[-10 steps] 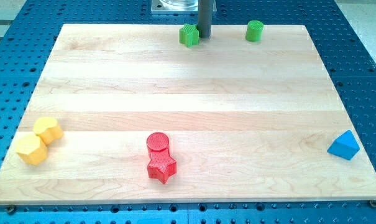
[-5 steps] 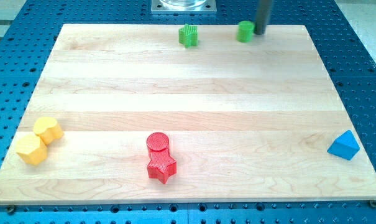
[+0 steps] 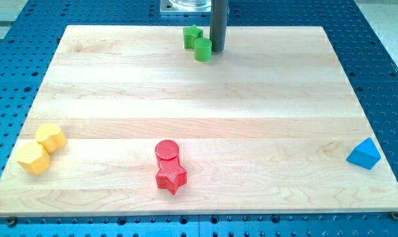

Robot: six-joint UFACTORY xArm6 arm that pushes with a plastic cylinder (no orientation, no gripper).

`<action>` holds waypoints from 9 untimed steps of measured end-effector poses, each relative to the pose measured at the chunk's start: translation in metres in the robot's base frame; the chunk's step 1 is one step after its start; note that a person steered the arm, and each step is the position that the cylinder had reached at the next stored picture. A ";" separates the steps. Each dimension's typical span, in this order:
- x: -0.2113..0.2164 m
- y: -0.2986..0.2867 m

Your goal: Keep the green blocks and triangle diagonal to each other

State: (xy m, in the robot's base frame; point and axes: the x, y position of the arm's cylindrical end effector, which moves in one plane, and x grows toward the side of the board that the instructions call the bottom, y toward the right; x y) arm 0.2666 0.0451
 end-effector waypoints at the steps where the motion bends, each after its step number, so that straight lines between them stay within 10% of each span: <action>1: 0.007 0.000; 9: 0.131 0.114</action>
State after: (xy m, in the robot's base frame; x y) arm 0.3973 0.1589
